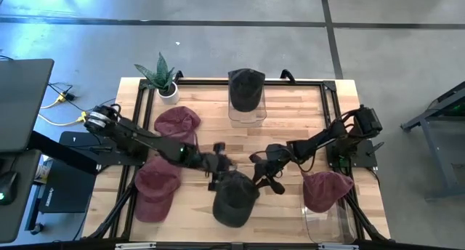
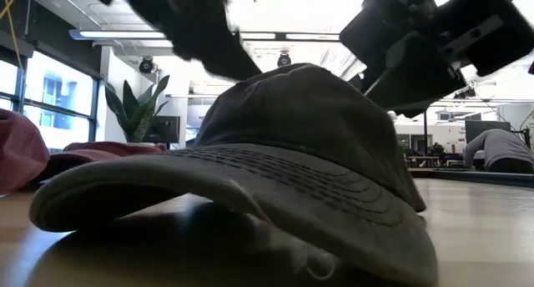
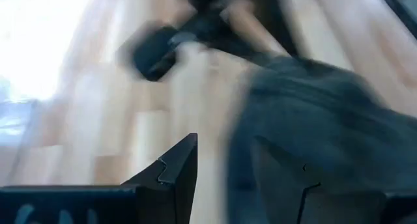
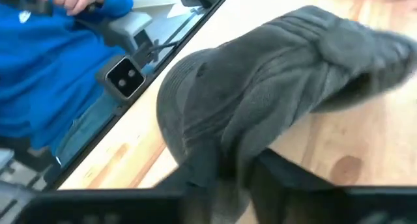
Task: Pick & Place hat
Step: Put the black cap into the top transparent bin
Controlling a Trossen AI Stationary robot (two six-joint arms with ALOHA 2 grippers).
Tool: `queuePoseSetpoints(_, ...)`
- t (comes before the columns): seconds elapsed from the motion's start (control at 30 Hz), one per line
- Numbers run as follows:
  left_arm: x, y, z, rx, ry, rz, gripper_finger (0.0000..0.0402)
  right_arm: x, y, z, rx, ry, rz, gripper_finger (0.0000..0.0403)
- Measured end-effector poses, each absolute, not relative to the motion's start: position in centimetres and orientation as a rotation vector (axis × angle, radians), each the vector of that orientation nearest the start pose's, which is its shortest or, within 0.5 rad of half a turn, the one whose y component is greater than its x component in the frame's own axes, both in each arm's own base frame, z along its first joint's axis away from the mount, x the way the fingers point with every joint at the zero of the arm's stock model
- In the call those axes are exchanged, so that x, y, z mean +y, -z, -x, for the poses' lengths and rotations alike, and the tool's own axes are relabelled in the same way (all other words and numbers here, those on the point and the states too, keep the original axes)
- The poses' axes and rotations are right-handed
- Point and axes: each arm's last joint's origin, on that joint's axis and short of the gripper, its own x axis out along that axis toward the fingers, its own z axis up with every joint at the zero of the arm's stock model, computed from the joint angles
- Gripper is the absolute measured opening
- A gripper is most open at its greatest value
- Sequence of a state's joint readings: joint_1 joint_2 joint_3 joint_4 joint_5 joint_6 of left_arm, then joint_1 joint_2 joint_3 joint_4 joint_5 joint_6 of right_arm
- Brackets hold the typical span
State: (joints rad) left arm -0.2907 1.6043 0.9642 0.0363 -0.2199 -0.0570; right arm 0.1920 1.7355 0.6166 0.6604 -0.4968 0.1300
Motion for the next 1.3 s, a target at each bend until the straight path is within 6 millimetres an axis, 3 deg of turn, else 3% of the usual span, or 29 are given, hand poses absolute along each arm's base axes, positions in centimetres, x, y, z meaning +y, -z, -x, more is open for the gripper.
queuePoseSetpoints(0.1, -7.7, -22.4, -33.4, 0.535, 0.047, -0.076, 0.0138, 7.7, -12.6, -29.7, 0.521, -0.675, -0.158, 0.0012)
queuePoseSetpoints(0.27, -6.0, -21.9, -34.2, 0.525, 0.192, -0.063, 0.0138, 8.4, -12.6, -29.3, 0.539, -0.73, -0.136, 0.0029)
queuePoseSetpoints(0.43, -4.9, -18.3, -35.9, 0.577, 0.276, -0.015, 0.0138, 9.1, -12.6, -29.1, 0.506, -0.776, -0.038, 0.0006)
queuePoseSetpoints(0.6, -4.0, -15.5, -37.6, 0.589, 0.314, -0.008, 0.0138, 9.4, -12.9, -29.2, 0.456, -0.793, -0.016, 0.0021)
queuePoseSetpoints(0.7, -3.5, -14.1, -39.2, 0.571, 0.444, 0.042, 0.0138, 9.5, -13.1, -29.2, 0.439, -0.796, -0.004, 0.0017)
queuePoseSetpoints(0.87, -4.2, -13.5, -40.5, 0.532, 0.848, 0.159, 0.0138, 9.4, -13.0, -29.1, 0.459, -0.797, -0.001, 0.0006)
queuePoseSetpoints(1.0, -5.6, -13.1, -40.0, 0.516, 1.125, 0.223, 0.0138, 9.3, -13.2, -28.8, 0.504, -0.772, -0.036, 0.0016)
queuePoseSetpoints(1.17, -6.4, -13.7, -39.3, 0.544, 1.169, 0.235, 0.0138, 9.2, -13.2, -28.7, 0.534, -0.729, -0.05, 0.0013)
queuePoseSetpoints(1.3, -5.9, -14.8, -38.6, 0.602, 1.071, 0.155, 0.0138, 9.1, -12.9, -28.6, 0.563, -0.72, -0.052, 0.0006)
